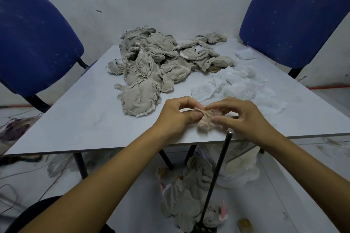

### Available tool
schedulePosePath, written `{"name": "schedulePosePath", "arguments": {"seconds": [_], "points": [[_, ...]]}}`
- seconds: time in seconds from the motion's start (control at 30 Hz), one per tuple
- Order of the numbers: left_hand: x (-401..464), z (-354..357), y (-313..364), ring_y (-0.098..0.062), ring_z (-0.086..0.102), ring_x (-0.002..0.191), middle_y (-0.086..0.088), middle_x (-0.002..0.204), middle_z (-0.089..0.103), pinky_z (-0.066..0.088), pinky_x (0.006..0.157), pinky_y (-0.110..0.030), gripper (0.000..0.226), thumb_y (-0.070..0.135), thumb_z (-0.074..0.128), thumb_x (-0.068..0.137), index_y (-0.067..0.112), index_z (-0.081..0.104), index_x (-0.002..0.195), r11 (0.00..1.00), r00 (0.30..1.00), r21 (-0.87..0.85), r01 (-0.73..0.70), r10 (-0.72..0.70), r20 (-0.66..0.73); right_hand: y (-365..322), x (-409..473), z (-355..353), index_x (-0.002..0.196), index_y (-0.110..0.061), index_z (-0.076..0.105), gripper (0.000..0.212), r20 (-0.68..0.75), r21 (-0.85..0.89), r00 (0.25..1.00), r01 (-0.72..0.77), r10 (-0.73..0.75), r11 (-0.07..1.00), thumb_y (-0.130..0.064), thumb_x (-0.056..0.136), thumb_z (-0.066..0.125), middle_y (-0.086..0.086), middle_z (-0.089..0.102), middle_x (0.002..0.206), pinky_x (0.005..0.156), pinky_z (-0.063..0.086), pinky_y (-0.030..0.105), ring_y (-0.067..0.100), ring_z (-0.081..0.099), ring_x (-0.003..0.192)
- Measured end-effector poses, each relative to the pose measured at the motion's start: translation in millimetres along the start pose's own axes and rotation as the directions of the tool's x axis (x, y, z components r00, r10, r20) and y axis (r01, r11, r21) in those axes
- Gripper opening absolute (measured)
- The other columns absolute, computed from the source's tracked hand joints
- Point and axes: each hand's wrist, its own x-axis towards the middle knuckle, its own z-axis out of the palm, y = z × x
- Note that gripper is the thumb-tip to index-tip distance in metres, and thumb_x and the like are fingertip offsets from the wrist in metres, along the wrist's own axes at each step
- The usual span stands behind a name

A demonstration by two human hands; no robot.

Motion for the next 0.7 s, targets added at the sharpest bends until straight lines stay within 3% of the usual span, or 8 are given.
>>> {"name": "schedulePosePath", "arguments": {"seconds": [0.07, 0.2, 0.27, 0.33, 0.43, 0.53, 0.6, 0.7], "points": [[1.6, -0.5, -1.0, -0.012, 0.069, 0.075, 0.0, 0.084, 0.073, 0.055, 0.071, -0.022, 0.027, -0.013, 0.068, 0.082, 0.013, 0.072, 0.078, 1.0, 1.0, -0.011, 0.013, -0.013, 0.006, 0.4, -1.1, -0.4, 0.111, -0.031, 0.074, 0.034, 0.012, -0.002, 1.0, 0.01, -0.009, 1.0, -0.034, 0.077, 0.076, -0.011, 0.072, 0.101, 0.075, 0.057, 0.03, 0.014, 0.067, 0.087], [5.1, 0.7, -0.6, -0.012, 0.068, 0.073, -0.001, 0.083, 0.073, 0.055, 0.071, -0.022, 0.024, -0.016, 0.067, 0.08, 0.008, 0.07, 0.079, 0.998, 0.999, -0.052, 0.036, -0.034, 0.041, 1.9, -2.6, -0.7, 0.105, -0.033, 0.074, 0.029, 0.08, -0.012, 0.997, 0.021, -0.019, 1.0, -0.023, 0.079, 0.08, -0.021, 0.072, 0.099, 0.073, 0.051, 0.017, 0.005, 0.067, 0.09], [6.9, 1.4, 0.6, -0.014, 0.067, 0.074, -0.002, 0.087, 0.071, 0.056, 0.072, -0.023, 0.02, -0.014, 0.067, 0.083, 0.006, 0.069, 0.084, 0.995, 0.995, -0.081, 0.061, -0.054, 0.085, 5.0, -1.5, -1.8, 0.091, -0.03, 0.075, 0.02, 0.071, -0.035, 0.997, -0.001, 0.003, 0.999, -0.018, 0.077, 0.083, -0.01, 0.072, 0.088, 0.07, 0.052, 0.026, 0.008, 0.065, 0.081], [6.9, 3.3, 2.1, -0.021, 0.066, 0.081, -0.007, 0.091, 0.068, 0.058, 0.079, -0.034, 0.013, -0.007, 0.067, 0.086, 0.005, 0.069, 0.091, 0.992, 0.984, -0.088, 0.091, -0.076, 0.161, 7.9, -1.0, -2.2, 0.081, -0.024, 0.072, 0.013, 0.052, -0.053, 0.998, -0.017, 0.019, 0.998, -0.021, 0.075, 0.084, 0.0, 0.069, 0.078, 0.07, 0.051, 0.036, 0.016, 0.062, 0.073], [3.3, 3.9, 3.5, -0.021, 0.062, 0.08, -0.01, 0.086, 0.065, 0.052, 0.079, -0.038, 0.012, 0.008, 0.073, 0.08, 0.006, 0.067, 0.089, 0.999, 0.969, 0.024, 0.024, -0.029, 0.246, 5.9, 0.3, -2.1, 0.078, -0.021, 0.07, 0.017, 0.07, 0.019, 0.997, -0.023, 0.022, 1.0, -0.036, 0.074, 0.076, -0.003, 0.067, 0.076, 0.07, 0.047, 0.022, 0.008, 0.06, 0.071], [0.6, 2.1, 3.6, -0.02, 0.059, 0.085, -0.005, 0.092, 0.059, 0.049, 0.083, -0.038, 0.015, 0.012, 0.074, 0.071, 0.011, 0.068, 0.085, 1.0, 0.97, 0.018, 0.005, -0.009, 0.241, 1.7, 5.9, -3.1, 0.081, -0.013, 0.071, 0.016, 0.067, 0.085, 0.997, -0.05, 0.045, 0.995, -0.029, 0.085, 0.069, -0.002, 0.067, 0.088, 0.075, 0.047, 0.018, 0.012, 0.063, 0.082], [1.3, -0.1, 0.6, -0.019, 0.059, 0.092, -0.001, 0.096, 0.059, 0.048, 0.088, -0.038, 0.018, 0.01, 0.075, 0.071, 0.01, 0.069, 0.088, 0.998, 0.974, -0.059, 0.003, 0.01, 0.228, -1.6, 9.7, -1.4, 0.079, -0.01, 0.069, 0.019, 0.025, 0.18, 0.995, -0.102, 0.099, 0.978, -0.018, 0.094, 0.061, -0.008, 0.067, 0.079, 0.066, 0.046, 0.014, 0.008, 0.061, 0.071], [1.7, -1.6, -2.5, -0.017, 0.056, 0.083, -0.001, 0.088, 0.062, 0.047, 0.078, -0.03, 0.018, 0.019, 0.079, 0.072, 0.011, 0.069, 0.085, 0.985, 0.976, -0.169, 0.025, 0.012, 0.218, -5.5, 14.4, 6.3, 0.064, -0.021, 0.064, 0.037, 0.0, 0.253, 0.985, -0.166, 0.171, 0.953, -0.023, 0.1, 0.055, -0.013, 0.055, 0.051, 0.048, 0.037, 0.012, -0.001, 0.048, 0.046]]}}
